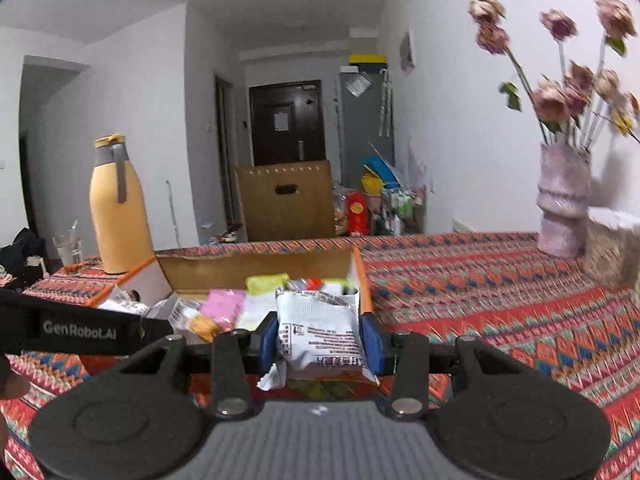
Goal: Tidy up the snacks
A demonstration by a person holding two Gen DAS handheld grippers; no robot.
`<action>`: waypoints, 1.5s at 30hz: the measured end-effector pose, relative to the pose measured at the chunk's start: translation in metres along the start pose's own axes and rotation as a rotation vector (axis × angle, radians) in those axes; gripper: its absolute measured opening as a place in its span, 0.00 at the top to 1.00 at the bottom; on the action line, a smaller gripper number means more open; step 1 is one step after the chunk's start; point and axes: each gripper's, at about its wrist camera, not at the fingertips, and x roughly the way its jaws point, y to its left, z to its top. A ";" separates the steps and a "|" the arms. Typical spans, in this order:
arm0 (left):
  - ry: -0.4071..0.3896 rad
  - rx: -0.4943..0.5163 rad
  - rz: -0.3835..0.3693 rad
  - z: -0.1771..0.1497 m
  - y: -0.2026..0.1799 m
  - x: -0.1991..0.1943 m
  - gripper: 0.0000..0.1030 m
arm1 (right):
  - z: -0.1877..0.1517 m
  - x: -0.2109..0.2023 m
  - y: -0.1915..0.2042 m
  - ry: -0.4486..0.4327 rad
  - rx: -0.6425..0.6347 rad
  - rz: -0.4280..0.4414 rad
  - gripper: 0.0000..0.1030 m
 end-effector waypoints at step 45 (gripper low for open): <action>-0.163 -0.114 0.121 0.028 0.063 0.001 0.00 | 0.035 0.072 0.014 0.016 0.066 -0.007 0.00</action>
